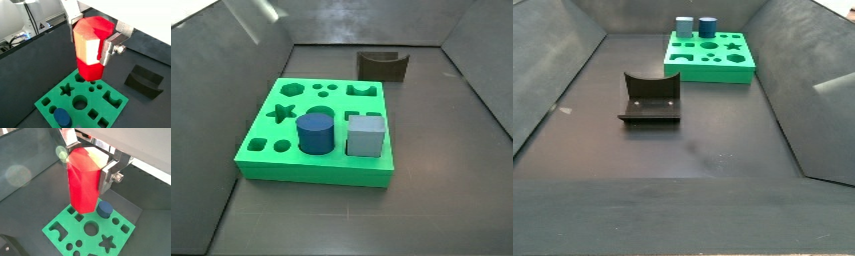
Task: Pick up the hexagon object. Move up. Place the hexagon object on the fixture. Regrasp the hexagon object. Move to above the board. Insert the hexagon object.
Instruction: Insert the hexagon object.
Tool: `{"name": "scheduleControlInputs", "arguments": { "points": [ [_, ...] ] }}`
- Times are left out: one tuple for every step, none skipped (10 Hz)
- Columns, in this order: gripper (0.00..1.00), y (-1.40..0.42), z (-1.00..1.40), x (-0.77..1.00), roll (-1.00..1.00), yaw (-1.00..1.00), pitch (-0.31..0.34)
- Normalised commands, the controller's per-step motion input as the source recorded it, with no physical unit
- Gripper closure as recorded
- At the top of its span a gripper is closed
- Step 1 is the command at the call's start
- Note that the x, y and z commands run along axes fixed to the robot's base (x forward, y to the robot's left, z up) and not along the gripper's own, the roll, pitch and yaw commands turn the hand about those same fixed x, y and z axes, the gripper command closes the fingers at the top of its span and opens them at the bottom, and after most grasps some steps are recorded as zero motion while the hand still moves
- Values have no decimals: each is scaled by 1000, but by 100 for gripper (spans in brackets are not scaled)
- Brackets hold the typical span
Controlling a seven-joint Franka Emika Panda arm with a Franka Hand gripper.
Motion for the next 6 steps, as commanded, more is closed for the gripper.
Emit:
{"name": "scheduleControlInputs", "arguments": {
  "points": [
    [100,126,-129,-37,-297,-557,-59],
    [100,89,-123,-14,-320,-574,-70],
    [100,26,-166,-11,-341,-617,-70],
    [100,77,-260,-111,-397,-517,-100],
    [100,109,-289,-126,-391,-491,-80],
    [100,111,-283,-120,-397,-489,-83]
  ]
}}
